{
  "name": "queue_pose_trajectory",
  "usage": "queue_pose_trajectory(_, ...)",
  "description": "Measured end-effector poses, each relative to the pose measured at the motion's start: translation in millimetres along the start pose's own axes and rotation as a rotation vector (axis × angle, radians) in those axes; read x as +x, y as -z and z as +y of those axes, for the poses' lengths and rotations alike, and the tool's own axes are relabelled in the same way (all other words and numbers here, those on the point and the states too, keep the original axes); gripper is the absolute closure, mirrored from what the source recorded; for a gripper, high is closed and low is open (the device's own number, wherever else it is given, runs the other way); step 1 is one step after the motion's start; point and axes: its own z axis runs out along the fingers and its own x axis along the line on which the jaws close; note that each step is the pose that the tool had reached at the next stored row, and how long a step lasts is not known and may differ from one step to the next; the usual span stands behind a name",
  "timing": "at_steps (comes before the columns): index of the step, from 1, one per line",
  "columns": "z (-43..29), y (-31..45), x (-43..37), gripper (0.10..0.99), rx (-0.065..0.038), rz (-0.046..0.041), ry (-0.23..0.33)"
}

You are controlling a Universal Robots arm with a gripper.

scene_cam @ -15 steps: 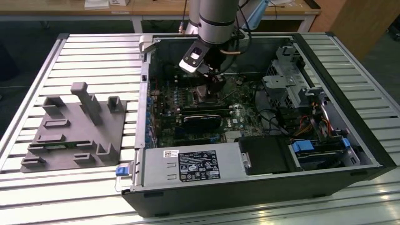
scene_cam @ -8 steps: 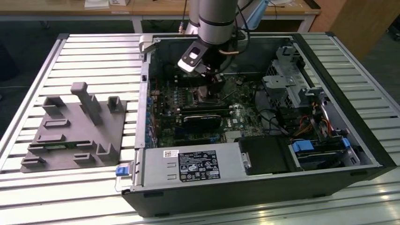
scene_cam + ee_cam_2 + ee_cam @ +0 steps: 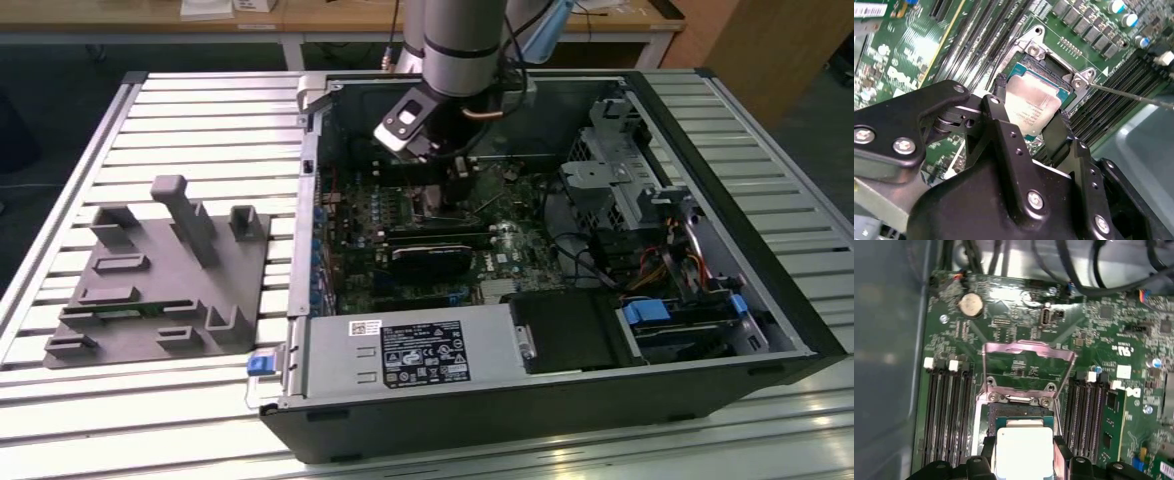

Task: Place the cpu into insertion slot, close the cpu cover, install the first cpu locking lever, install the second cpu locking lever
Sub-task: 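Place the cpu into insertion slot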

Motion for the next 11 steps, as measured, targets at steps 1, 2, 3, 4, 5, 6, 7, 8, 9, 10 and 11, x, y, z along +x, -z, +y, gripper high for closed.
queue_pose_trajectory(1, 0.0, -0.5, 0.0, 0.549, 0.000, 0.0002, -0.018)
queue_pose_trajectory(2, 0.0, -0.9, 0.0, 0.549, 0.001, 0.0003, -0.036)
queue_pose_trajectory(3, 0.0, -1.4, 0.0, 0.549, 0.001, 0.0005, -0.054)
queue_pose_trajectory(4, 0.0, -1.9, 0.0, 0.549, 0.001, 0.0007, -0.072)
queue_pose_trajectory(5, 0.0, -2.3, 0.0, 0.549, 0.002, 0.0009, -0.090)
queue_pose_trajectory(6, 0.0, -2.7, 0.0, 0.549, 0.002, 0.0010, -0.108)
queue_pose_trajectory(7, 0.0, -3.1, 0.0, 0.549, 0.002, 0.0012, -0.126)
queue_pose_trajectory(8, 0.0, -3.5, 0.1, 0.549, 0.003, 0.0014, -0.140)
queue_pose_trajectory(9, 0.0, -4.0, 0.1, 0.549, 0.003, 0.0015, -0.148)
queue_pose_trajectory(10, 0.0, -4.8, 0.1, 0.549, 0.003, 0.0015, -0.153)
queue_pose_trajectory(11, 0.0, -5.6, 0.1, 0.549, 0.003, 0.0016, -0.156)
